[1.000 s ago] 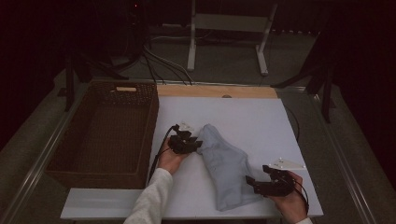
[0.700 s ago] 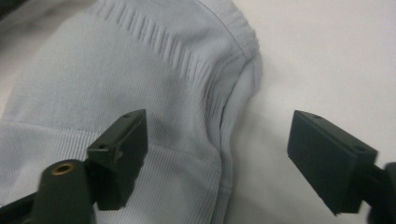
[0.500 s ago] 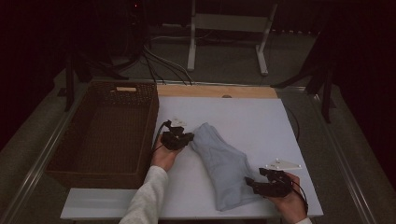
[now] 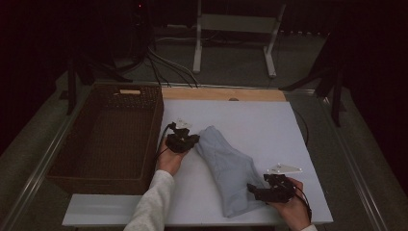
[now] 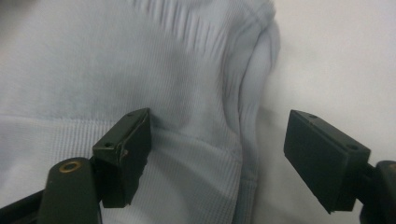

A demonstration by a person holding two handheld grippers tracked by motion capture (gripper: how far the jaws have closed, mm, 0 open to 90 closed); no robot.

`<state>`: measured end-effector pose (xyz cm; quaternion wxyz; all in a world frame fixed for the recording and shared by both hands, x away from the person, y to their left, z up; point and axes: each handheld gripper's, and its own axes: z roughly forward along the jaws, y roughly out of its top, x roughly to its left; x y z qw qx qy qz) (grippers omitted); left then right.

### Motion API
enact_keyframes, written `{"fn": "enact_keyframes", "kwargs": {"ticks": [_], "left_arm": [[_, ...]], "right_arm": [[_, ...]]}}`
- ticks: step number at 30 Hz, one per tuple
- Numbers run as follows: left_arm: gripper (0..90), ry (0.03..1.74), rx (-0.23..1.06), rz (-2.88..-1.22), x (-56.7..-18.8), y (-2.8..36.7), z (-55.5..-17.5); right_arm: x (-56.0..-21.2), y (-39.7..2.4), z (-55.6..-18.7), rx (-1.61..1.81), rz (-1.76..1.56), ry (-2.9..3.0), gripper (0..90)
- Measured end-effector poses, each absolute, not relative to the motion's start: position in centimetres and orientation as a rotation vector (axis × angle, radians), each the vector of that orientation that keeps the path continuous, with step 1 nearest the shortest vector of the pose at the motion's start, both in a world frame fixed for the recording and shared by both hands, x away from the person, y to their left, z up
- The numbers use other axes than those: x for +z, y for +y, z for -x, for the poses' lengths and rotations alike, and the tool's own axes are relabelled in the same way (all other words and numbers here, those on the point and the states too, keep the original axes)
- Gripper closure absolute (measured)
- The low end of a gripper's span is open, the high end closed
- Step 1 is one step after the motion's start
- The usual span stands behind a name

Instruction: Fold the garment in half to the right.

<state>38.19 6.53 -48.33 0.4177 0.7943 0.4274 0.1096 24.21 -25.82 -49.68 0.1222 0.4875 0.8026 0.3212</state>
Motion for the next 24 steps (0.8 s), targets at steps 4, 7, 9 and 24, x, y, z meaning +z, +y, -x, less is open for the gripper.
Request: {"fn": "enact_keyframes", "kwargs": {"ticks": [4,7,9,24], "left_arm": [[86.2,1.071,0.276,-1.983,-47.9,6.4,-38.3],[85.8,1.071,0.276,-1.976,-47.7,6.3,-38.3],[85.3,1.07,0.276,-1.973,-47.7,6.2,-38.4],[78.6,1.076,0.242,-1.965,-48.2,5.3,-38.7]], "right_arm": [[-50.0,-25.6,-24.1,0.884,-1.423,2.367,26.4],[-50.1,-25.6,-24.2,0.878,-1.436,2.382,27.5],[-50.3,-25.7,-24.4,0.87,-1.455,2.398,28.5],[-49.7,-26.1,-24.1,0.941,-1.422,2.473,78.2]]}}
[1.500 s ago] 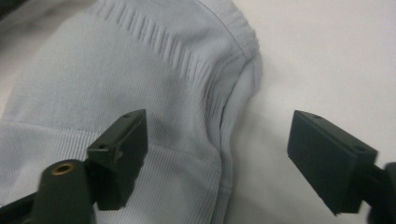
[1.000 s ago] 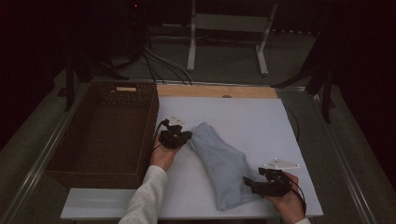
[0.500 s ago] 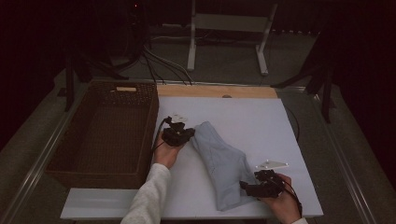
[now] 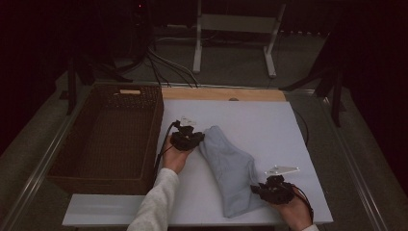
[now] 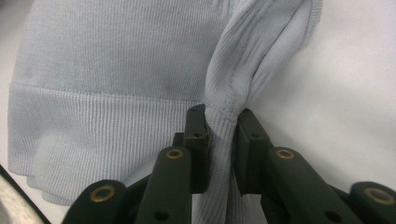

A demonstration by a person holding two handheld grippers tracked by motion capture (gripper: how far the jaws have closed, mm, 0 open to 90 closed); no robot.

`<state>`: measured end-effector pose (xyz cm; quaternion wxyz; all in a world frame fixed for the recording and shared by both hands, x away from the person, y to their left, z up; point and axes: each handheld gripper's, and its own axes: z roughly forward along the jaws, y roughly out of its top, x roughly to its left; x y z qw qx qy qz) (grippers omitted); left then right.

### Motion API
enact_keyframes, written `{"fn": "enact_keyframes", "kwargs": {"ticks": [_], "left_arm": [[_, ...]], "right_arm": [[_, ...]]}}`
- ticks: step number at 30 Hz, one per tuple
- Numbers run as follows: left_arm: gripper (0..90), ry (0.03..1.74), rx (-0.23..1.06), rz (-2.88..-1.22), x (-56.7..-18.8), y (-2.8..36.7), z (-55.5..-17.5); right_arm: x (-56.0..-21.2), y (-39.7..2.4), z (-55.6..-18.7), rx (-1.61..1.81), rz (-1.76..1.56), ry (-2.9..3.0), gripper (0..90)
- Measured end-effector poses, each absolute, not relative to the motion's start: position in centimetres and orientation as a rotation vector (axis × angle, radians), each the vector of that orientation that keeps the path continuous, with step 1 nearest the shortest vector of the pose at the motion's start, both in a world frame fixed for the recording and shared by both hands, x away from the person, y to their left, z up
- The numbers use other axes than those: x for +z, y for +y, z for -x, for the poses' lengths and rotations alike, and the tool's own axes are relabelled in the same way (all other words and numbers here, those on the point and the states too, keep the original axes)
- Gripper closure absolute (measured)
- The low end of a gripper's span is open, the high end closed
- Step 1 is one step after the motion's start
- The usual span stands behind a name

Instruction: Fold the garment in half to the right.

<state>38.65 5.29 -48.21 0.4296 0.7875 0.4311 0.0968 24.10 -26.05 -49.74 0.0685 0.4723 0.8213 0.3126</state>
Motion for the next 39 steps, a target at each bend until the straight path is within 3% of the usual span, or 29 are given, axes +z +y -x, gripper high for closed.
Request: {"fn": "enact_keyframes", "kwargs": {"ticks": [6,13,27,39], "left_arm": [[53.8,1.08,0.204,-1.919,-47.9,5.5,-38.2],[33.6,1.061,0.177,-1.877,-47.4,5.4,-36.7],[22.0,1.05,0.162,-1.903,-48.7,5.0,-34.7],[15.7,1.099,0.145,-1.973,-50.9,4.5,-35.5]], "right_arm": [[-49.7,-26.3,-23.8,0.945,-1.407,2.479,77.9],[-49.7,-26.4,-23.8,0.947,-1.401,2.482,77.5],[-49.7,-26.3,-23.7,0.945,-1.387,2.482,76.7],[-49.7,-26.2,-23.6,0.935,-1.367,2.483,76.4]]}}
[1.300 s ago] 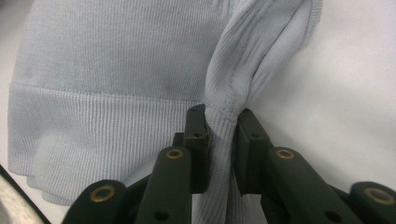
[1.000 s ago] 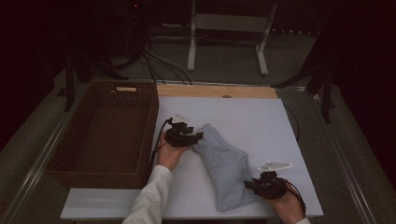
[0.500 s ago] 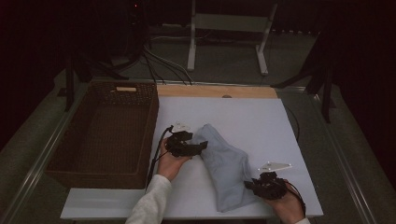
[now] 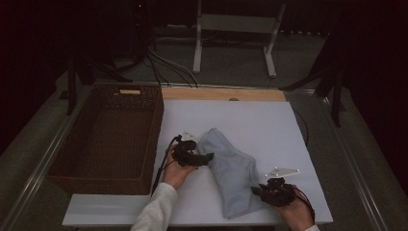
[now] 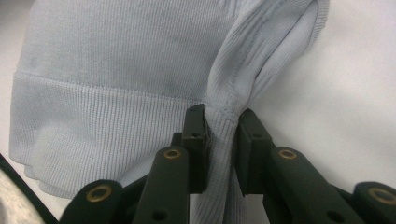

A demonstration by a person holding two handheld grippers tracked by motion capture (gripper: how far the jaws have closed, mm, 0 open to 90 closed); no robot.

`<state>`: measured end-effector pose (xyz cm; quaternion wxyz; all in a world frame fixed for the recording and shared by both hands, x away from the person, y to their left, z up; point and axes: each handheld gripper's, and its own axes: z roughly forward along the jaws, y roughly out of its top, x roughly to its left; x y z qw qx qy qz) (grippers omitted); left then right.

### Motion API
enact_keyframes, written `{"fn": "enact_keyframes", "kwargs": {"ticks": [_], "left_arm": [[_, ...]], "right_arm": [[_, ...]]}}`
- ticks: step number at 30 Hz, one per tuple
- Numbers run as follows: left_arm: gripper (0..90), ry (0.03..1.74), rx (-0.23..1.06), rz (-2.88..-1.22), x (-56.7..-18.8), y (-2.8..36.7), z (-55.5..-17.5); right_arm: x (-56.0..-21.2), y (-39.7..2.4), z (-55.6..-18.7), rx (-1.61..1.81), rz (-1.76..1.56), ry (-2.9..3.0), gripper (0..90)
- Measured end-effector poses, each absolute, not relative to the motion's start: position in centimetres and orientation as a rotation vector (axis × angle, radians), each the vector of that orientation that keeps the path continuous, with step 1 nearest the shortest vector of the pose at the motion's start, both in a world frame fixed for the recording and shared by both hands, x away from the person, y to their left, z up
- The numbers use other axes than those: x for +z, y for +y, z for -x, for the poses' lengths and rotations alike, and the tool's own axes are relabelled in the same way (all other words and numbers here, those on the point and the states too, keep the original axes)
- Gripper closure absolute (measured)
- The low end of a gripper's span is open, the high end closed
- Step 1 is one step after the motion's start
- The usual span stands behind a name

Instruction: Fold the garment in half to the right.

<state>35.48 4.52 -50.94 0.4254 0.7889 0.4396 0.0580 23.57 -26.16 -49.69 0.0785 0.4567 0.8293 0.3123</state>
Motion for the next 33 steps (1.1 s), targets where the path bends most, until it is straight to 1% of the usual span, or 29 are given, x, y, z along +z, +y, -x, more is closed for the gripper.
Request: {"fn": "enact_keyframes", "kwargs": {"ticks": [2,7,12,17,25,28,31,33], "left_arm": [[12.2,1.11,0.15,-1.995,-51.2,4.2,-35.8],[7.6,1.111,0.163,-2.033,-51.6,3.4,-36.4],[0.6,1.132,0.203,-2.066,-51.9,2.6,-36.8],[0.2,1.135,0.211,-2.094,-52.1,2.0,-37.0],[0.5,1.122,0.157,-2.095,-52.4,1.6,-36.9],[6.5,1.093,0.106,-2.08,-52.3,1.4,-36.7],[19.0,1.07,0.007,-2.036,-52.2,1.4,-36.6],[25.9,1.049,-0.029,-2.031,-52.3,1.2,-36.6]], "right_arm": [[-49.7,-26.1,-23.6,0.935,-1.361,2.485,76.4],[-49.7,-26.2,-23.6,0.935,-1.359,2.488,76.4],[-49.6,-26.1,-23.5,0.937,-1.354,2.49,76.4],[-49.6,-26.1,-23.5,0.938,-1.347,2.493,76.4],[-49.7,-26.1,-23.5,0.937,-1.345,2.498,76.3],[-49.7,-26.1,-23.5,0.936,-1.343,2.5,76.1],[-49.7,-26.1,-23.5,0.938,-1.338,2.497,75.7],[-49.8,-26.1,-23.5,0.941,-1.345,2.493,75.2]]}}
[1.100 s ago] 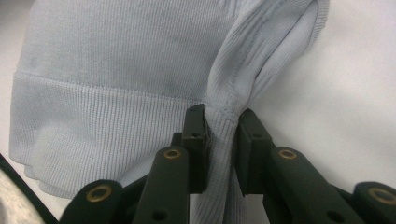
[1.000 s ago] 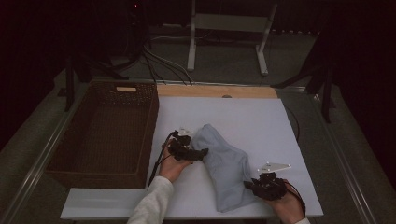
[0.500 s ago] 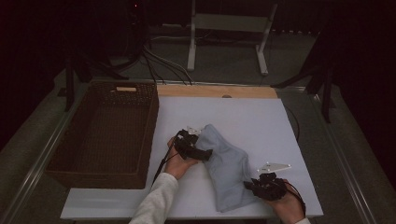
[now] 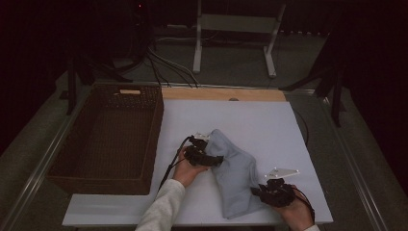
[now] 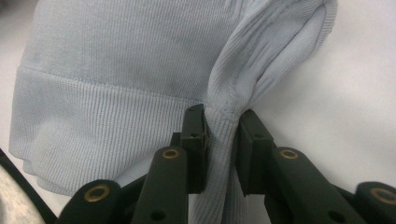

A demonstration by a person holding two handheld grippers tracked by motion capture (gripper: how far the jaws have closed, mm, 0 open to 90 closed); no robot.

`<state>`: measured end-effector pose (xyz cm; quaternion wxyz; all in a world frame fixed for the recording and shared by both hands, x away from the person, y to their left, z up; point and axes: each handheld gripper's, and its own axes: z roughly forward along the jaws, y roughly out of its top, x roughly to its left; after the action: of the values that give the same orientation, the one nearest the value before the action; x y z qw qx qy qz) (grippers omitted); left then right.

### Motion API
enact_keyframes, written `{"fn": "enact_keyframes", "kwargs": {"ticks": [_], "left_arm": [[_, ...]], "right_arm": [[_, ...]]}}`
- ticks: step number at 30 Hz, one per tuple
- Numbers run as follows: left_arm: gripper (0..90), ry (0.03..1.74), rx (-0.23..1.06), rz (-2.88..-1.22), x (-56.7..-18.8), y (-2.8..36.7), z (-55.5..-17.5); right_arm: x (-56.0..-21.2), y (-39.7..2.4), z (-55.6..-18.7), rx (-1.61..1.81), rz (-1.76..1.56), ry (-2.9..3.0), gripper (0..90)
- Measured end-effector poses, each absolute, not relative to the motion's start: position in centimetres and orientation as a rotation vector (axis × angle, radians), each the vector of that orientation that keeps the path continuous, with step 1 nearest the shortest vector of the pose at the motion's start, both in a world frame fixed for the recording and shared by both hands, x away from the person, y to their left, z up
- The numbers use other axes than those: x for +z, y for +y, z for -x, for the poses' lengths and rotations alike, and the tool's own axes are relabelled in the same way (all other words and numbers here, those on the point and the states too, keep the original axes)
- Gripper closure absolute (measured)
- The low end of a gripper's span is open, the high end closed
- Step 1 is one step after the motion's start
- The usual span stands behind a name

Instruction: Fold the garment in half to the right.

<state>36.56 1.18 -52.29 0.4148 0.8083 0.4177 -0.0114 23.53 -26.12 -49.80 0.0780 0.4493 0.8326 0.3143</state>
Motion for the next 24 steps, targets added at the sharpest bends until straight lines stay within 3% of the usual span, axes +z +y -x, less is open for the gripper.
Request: {"fn": "enact_keyframes", "kwargs": {"ticks": [3,8,10,14,16,20,24], "left_arm": [[37.2,1.048,-0.07,-2.024,-52.3,1.1,-36.6],[68.5,1.051,-0.098,-2.041,-52.4,0.9,-36.6],[76.0,1.041,-0.092,-2.05,-52.2,0.9,-36.6],[81.3,1.026,-0.086,-2.054,-51.6,1.0,-36.5],[81.7,1.024,-0.082,-2.051,-51.4,1.0,-36.5],[81.9,1.027,-0.082,-2.036,-51.1,1.2,-36.6],[81.9,1.03,-0.085,-2.016,-50.7,1.5,-36.6]], "right_arm": [[-49.8,-26.2,-23.6,0.945,-1.358,2.492,74.2],[-49.9,-26.2,-23.6,0.944,-1.368,2.481,67.3],[-49.9,-26.2,-23.6,0.934,-1.366,2.471,62.4],[-49.9,-26.2,-23.8,0.902,-1.391,2.443,45.8],[-50.0,-26.3,-23.9,0.897,-1.417,2.434,42.0],[-50.1,-26.4,-24.2,0.9,-1.467,2.442,41.0],[-50.1,-26.2,-24.3,0.896,-1.481,2.464,46.2]]}}
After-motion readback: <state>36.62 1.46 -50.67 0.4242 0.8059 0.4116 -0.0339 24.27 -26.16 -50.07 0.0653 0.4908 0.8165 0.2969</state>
